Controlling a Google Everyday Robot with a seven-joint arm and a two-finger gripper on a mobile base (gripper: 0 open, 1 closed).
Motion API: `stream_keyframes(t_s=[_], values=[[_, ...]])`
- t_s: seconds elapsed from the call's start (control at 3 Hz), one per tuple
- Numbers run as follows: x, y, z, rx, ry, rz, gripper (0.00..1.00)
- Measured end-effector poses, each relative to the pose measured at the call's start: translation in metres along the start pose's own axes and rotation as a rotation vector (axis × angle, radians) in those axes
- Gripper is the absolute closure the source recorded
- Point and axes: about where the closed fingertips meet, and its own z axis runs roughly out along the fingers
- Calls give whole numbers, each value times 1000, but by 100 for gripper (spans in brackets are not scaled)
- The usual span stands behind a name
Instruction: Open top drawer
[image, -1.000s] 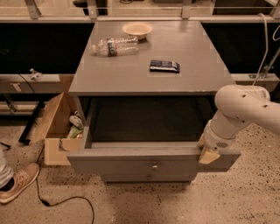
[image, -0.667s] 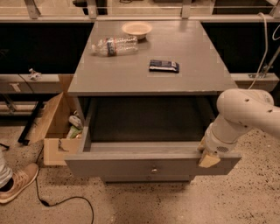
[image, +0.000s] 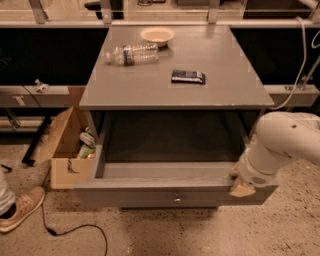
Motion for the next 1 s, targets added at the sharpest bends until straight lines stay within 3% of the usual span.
stream_keyframes(t_s=[0.67, 1.0], values=[[5, 11, -1, 28, -3, 23, 97], [5, 11, -1, 28, -3, 23, 75]])
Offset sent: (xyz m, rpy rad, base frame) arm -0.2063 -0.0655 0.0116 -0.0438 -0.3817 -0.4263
